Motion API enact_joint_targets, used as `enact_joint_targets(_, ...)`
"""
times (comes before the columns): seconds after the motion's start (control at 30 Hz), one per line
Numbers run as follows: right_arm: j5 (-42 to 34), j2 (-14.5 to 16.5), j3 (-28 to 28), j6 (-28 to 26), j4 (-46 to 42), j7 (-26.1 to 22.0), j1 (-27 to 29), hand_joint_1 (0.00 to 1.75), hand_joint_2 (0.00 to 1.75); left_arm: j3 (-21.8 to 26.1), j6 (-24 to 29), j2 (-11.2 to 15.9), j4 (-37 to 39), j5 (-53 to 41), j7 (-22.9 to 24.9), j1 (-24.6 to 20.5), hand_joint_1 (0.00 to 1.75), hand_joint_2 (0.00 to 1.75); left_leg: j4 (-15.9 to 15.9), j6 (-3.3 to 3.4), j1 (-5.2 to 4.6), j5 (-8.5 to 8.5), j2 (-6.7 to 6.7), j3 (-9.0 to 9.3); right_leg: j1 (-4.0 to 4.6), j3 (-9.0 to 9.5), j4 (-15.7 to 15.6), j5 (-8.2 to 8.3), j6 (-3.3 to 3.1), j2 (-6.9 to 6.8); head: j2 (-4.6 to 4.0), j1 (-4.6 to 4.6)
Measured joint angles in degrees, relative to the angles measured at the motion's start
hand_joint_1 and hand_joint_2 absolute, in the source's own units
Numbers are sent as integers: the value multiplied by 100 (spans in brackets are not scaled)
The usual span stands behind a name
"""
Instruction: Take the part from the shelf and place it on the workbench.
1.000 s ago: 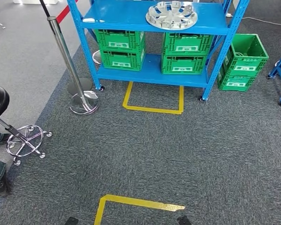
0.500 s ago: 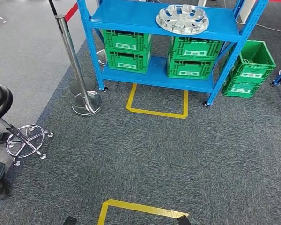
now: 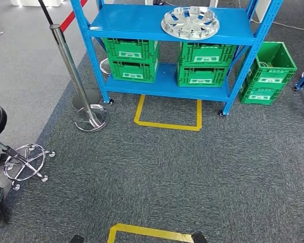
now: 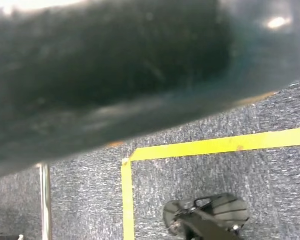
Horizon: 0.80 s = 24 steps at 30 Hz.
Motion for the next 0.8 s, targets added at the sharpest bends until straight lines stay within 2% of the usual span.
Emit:
enact_joint_targets(0.03,1,0,0,1,0,-1,1,0,0,2,0,1,0,0,0,1,0,0,-360,-5,8,241,5,137,-7,44,-3,-45,29,3,0,0)
enact_joint_targets(0.07,0,0,0,1,0,-1,-4,0,0,3,0,1,1,0,0,-2,0,0,-691,6,2,379,10,276,-5,72,0,-92,69,7,0,-5)
enact_joint_targets(0.1,-1,0,0,1,0,-2,-10,0,0,4,-1,0,2,0,1,-9,0,0,-903,33,-8,420,13,367,0,80,-2,-128,109,7,0,-7)
enact_joint_targets(0.2,-2,1,-1,1,0,-1,-27,0,0,4,-1,-2,4,0,1,-12,0,0,-1046,164,-34,320,8,430,2,105,-41,-186,224,-10,0,14)
enact_joint_targets(0.27,-2,2,-1,1,0,1,-36,0,0,5,0,-2,4,0,1,-2,0,0,-1087,251,-24,301,5,477,-11,51,132,-291,280,-19,0,36)
enact_joint_targets(0.3,-4,2,-1,2,0,1,-43,0,0,7,0,-1,4,1,1,-6,0,0,-1100,290,-21,286,7,503,-15,-86,400,-415,296,-19,0,46)
enact_joint_targets(0.37,-14,1,-3,6,0,2,-45,0,0,11,0,3,4,1,7,-17,0,0,-1099,347,-43,234,11,540,-14,-576,1218,-725,310,-17,0,63)
enact_joint_targets(0.4,-20,0,-5,8,0,4,-36,0,0,14,0,2,4,1,13,-15,0,0,-1098,360,-55,204,8,570,-13,-820,1560,-794,311,-17,0,65)
enact_joint_targets(0.43,-25,-1,-8,10,0,5,-24,0,0,16,0,0,4,0,20,-8,0,0,-1098,365,-64,168,3,614,-10,-980,1718,-742,305,-16,0,65)
enact_joint_targets(0.47,-27,-1,-10,10,0,7,-14,0,0,17,0,-2,4,0,26,-1,0,0,-1098,362,-70,127,-3,671,-6,-1023,1639,-559,291,-17,0,66)
enact_joint_targets(0.53,-30,-1,-15,11,0,7,-5,0,0,22,1,-5,4,0,33,6,0,0,-1098,341,-74,32,-13,808,10,-820,940,0,242,-19,0,71)
enact_joint_targets(0.57,-33,-1,-18,13,0,7,-8,0,0,28,2,-7,5,0,35,0,0,0,-1091,316,-86,-20,-18,860,21,-675,574,184,214,-21,0,75)
enact_joint_targets(0.6,-38,-1,-20,16,0,7,-15,0,0,37,2,-8,5,0,37,-8,0,0,-1088,288,-95,-61,-20,894,32,-558,319,279,186,-20,0,75)
enact_joint_targets(0.63,-43,-1,-22,18,0,7,-21,0,0,48,2,-10,6,0,39,-16,0,0,-1090,256,-101,-89,-22,907,43,-494,202,282,159,-17,0,73)
enact_joint_targets(0.73,-56,0,-27,16,0,7,-24,0,0,67,7,-8,6,0,42,-36,0,0,-1119,158,-90,-138,-19,955,49,-423,139,231,76,0,0,63)
enact_joint_targets(0.8,-62,2,-30,15,0,2,-27,0,0,74,11,-7,4,-1,42,-49,0,0,-850,91,-76,-300,-12,855,21,-347,78,218,17,-5,0,33)
